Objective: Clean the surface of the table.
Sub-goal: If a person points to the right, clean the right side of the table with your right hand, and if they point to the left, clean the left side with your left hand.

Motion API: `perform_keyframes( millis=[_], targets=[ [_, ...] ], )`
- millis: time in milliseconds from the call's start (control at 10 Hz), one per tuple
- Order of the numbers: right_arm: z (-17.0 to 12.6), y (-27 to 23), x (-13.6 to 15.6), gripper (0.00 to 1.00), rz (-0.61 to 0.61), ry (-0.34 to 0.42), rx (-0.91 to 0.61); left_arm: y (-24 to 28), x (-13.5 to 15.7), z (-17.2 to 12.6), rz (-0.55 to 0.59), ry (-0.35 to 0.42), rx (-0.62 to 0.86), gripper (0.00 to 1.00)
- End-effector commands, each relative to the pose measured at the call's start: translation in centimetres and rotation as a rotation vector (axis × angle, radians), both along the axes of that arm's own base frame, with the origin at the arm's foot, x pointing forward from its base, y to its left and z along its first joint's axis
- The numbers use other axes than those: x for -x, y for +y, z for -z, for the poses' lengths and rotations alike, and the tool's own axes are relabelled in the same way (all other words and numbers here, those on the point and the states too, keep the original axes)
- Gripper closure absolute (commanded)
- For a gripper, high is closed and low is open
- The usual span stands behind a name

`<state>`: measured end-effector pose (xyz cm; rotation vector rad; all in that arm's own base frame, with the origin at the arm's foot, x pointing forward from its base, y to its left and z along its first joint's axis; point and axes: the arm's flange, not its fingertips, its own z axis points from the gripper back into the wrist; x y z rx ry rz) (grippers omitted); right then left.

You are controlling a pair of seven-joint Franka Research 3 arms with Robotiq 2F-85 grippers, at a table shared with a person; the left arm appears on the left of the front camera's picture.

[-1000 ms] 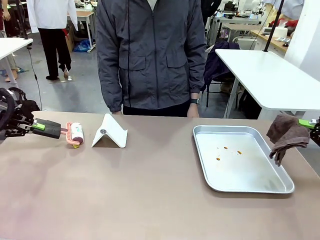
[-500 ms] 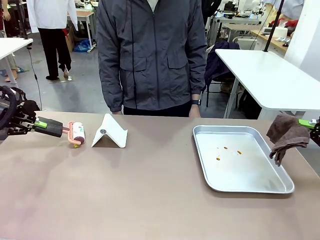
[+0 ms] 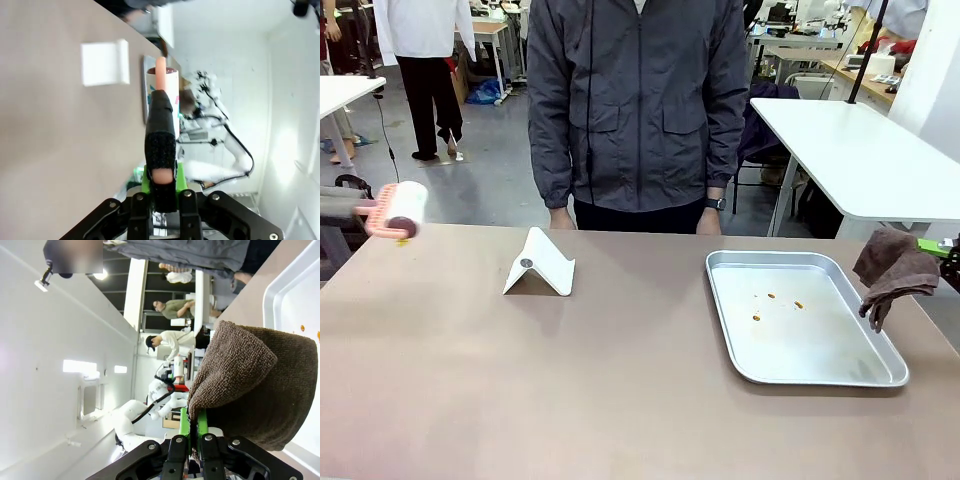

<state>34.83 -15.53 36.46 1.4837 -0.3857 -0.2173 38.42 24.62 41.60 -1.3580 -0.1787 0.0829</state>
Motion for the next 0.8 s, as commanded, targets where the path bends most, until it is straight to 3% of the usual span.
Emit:
perform_keyframes(
  millis=[0, 300, 500, 700],
  targets=[
    [-0.7, 0.2, 0.2, 1.0, 0.005, 0.021, 0.005, 1.5, 4.4, 2.4, -0.007, -0.057, -0.022, 0.8],
    [-0.7, 0.2, 0.2, 1.0, 0.005, 0.021, 0.005, 4.5, 13.4, 5.3, -0.007, -0.164, 0.006, 0.8],
    [-0.7, 0.2, 0.2, 1.0, 0.005, 0.021, 0.005, 6.2, 14.9, 6.5, -0.052, -0.164, 0.039, 0.8],
    [-0.7, 0.2, 0.2, 1.0, 0.005, 0.021, 0.005, 5.0, 13.9, 6.0, -0.028, -0.137, -0.006, 0.8]
  ],
)
